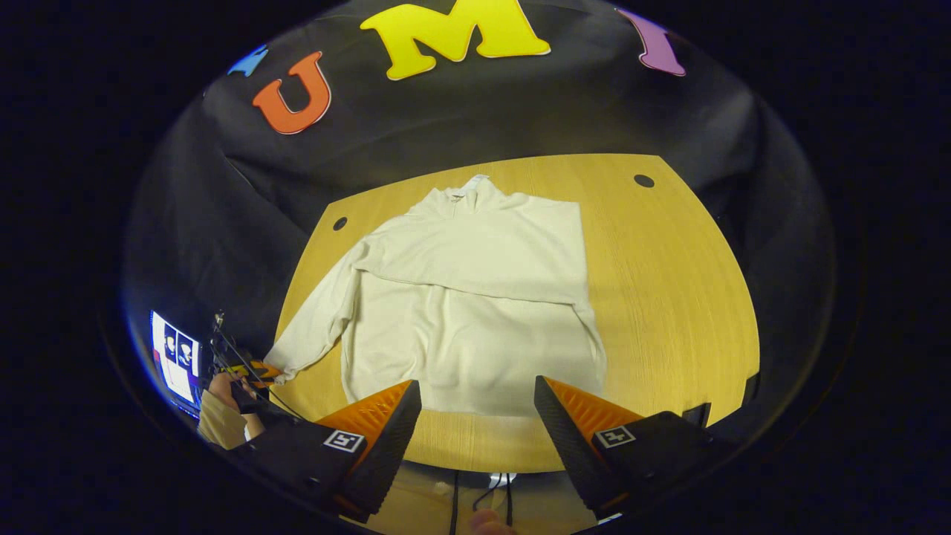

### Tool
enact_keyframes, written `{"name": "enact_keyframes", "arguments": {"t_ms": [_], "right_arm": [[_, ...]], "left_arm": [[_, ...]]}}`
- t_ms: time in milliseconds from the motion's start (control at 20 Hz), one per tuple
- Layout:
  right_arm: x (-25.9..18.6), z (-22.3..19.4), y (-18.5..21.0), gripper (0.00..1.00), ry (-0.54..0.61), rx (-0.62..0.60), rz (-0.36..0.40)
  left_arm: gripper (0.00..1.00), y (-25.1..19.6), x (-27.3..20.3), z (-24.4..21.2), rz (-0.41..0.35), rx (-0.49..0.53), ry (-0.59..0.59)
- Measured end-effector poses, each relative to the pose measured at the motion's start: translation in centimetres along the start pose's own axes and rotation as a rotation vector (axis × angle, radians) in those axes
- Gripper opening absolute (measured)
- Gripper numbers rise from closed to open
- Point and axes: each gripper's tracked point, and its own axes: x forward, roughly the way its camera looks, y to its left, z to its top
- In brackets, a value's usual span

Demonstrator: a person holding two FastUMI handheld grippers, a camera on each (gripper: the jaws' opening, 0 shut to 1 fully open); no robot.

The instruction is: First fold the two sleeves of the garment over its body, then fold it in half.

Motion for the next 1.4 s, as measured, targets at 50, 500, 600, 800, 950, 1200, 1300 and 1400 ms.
{"name": "enact_keyframes", "arguments": {"t_ms": [50, 500, 600, 800, 950, 1200, 1300, 1400], "right_arm": [[0.0, 0.0, -0.3, 0.96, -0.003, 0.006, 0.001], [0.2, -0.1, -2.3, 0.96, 0.007, 0.024, 0.023], [0.4, 0.0, -2.5, 0.92, 0.007, 0.032, 0.042], [1.1, 0.2, -3.3, 0.92, 0.002, 0.055, 0.076], [1.9, 0.3, -3.9, 0.96, -0.003, 0.045, 0.081], [2.9, 0.3, -5.1, 0.96, 0.008, 0.086, 0.097], [3.0, 0.6, -6.0, 0.92, 0.003, 0.089, 0.091], [2.9, 0.7, -7.1, 0.96, -0.002, 0.097, 0.078]], "left_arm": [[0.19, 0.0, 0.0, 0.0, 0.001, 0.013, 0.01], [0.1, -3.0, -5.0, 1.3, -0.014, 0.058, -0.016], [0.1, -4.4, -6.6, 2.0, -0.022, 0.099, -0.037], [0.1, -9.6, -9.9, 3.4, -0.056, 0.179, -0.091], [0.09, -15.0, -12.3, 4.1, -0.103, 0.246, -0.14], [0.1, -26.0, -15.2, 2.8, -0.206, 0.357, -0.173], [0.09, -30.7, -16.1, 1.6, -0.241, 0.428, -0.178], [0.09, -34.9, -16.5, 0.0, -0.261, 0.501, -0.184]]}}
